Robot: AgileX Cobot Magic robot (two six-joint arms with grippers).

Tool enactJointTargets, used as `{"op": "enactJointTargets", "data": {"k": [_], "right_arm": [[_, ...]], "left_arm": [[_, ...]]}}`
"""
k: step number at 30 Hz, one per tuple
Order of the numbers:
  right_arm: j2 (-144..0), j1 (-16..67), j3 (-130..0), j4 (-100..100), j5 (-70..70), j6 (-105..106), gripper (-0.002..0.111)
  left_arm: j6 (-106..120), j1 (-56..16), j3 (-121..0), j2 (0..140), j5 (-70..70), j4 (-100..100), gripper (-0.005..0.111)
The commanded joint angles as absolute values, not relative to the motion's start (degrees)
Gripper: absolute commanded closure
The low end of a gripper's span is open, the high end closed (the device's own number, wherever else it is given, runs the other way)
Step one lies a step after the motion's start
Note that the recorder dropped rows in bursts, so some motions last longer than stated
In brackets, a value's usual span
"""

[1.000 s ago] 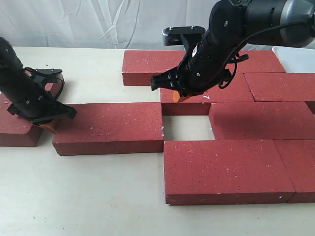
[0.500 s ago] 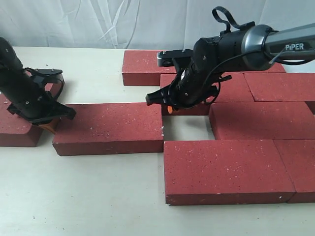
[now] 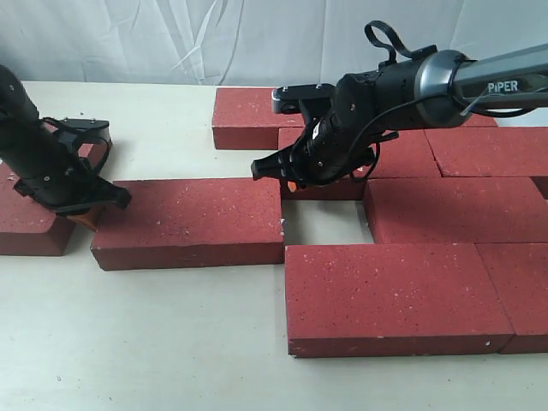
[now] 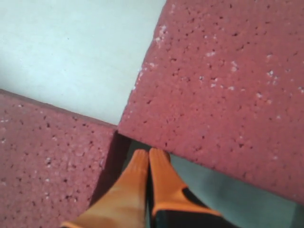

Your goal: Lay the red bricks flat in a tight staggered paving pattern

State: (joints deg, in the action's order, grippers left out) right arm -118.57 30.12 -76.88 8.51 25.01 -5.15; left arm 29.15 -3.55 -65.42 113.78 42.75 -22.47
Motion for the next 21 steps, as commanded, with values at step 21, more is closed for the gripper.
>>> {"op": "enactJointTargets", "data": {"k": [21], "right_arm": [[-116.9,29.8,-76.8,11.6,32.7,-4.3,0.109]], "left_arm": [[30.5,-3.6,-65.6,113.3,40.3,-18.7,0.107]]}}
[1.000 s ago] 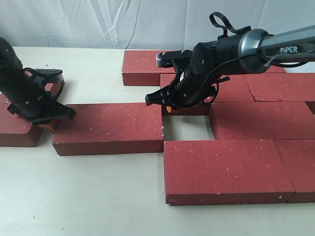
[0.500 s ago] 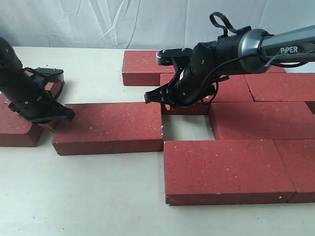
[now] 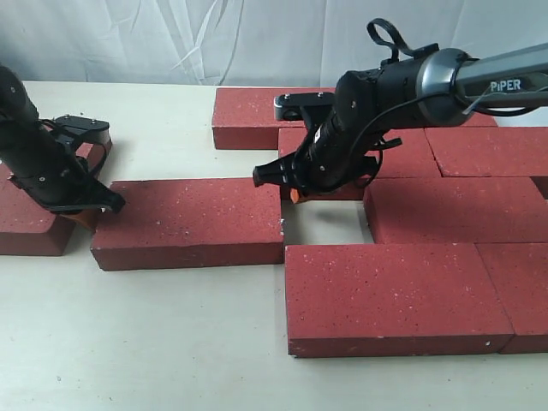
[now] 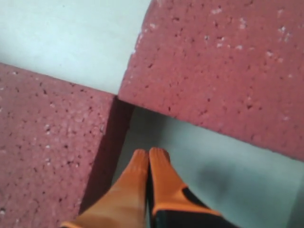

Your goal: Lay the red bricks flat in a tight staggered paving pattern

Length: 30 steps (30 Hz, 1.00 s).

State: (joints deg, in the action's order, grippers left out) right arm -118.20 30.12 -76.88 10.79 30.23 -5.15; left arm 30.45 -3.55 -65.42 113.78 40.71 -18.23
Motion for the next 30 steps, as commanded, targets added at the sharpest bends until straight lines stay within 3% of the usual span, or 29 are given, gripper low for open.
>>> {"op": "enactJointTargets", "data": {"k": [1,10,30], "right_arm": [[-116.7,29.8,-76.8,12.5,33.4,-2.8,0.109],[-116.6,30.0,-76.8,24.8,36.5,9.2,0.109],[-116.6,30.7,-76.8,23.4,36.7,7.2,0.109]], "left_arm": [[30.7,-3.6,-65.6,113.3,40.3,-18.6,0.107],[30.8,-3.6,-65.6,113.3,40.4,-18.4,0.107],[36.4,-3.6,-65.6,113.3,42.0,-27.5,0.107]]}}
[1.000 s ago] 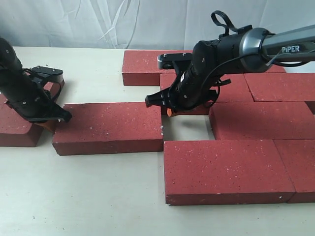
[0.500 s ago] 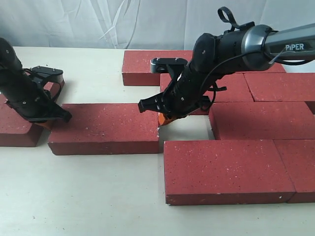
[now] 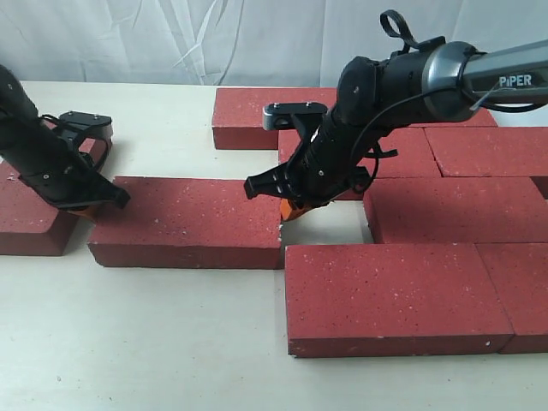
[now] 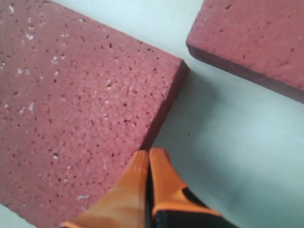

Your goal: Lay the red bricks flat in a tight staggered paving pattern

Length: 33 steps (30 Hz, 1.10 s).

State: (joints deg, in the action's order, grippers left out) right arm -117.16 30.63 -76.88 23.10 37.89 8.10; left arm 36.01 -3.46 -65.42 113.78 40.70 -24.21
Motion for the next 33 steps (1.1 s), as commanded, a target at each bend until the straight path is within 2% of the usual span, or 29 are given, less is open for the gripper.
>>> {"op": "enactJointTargets", "data": {"k": [1,10,33], "right_arm": [[-116.6,30.7,-76.8,23.3,36.6,7.1,0.109],[-116.6,30.7,-76.8,13.5,35.7,-1.6,0.109],[-116.4,29.9,-76.8,5.9,37.7,-11.7,0.109]], "left_arm": [[36.4,-3.6,-65.6,113.3,42.0,-27.7,0.107],[37.7,-3.6,-65.6,113.3,42.5,-30.0,0.107],[35.6,-3.6,-65.6,114.8,42.6,-30.1,0.107]]}}
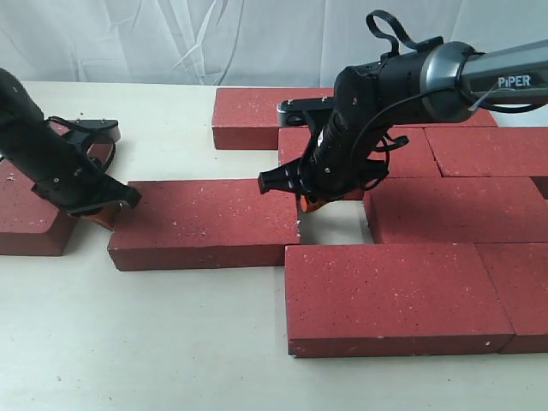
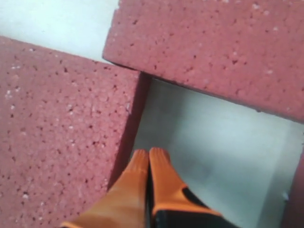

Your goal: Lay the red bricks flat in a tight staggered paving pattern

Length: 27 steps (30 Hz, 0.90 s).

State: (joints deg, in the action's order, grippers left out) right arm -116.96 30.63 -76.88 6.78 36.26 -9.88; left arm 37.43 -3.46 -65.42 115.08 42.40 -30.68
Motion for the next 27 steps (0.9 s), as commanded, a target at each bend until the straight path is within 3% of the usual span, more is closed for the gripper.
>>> {"op": "enactJointTargets", "data": {"k": [1,16,27], "right_arm": [[-116.2,29.5,-76.8,5.9,37.9,-12.0,0.109],[-105.8,27.4,-76.8,2.9,45.9,-13.2,0.109],[-96.0,27.4,-69.3,1.1,46.3,-13.2,0.109]], "left_arm": [[34.6,-3.6,-65.6,114.8,42.6,-29.1,0.107],[25.5,-4.1,-65.6,112.9,46.4,-25.7,0.107],[12.1,-12.3,-63.6,112.9,39.7,-18.3,0.107]]}}
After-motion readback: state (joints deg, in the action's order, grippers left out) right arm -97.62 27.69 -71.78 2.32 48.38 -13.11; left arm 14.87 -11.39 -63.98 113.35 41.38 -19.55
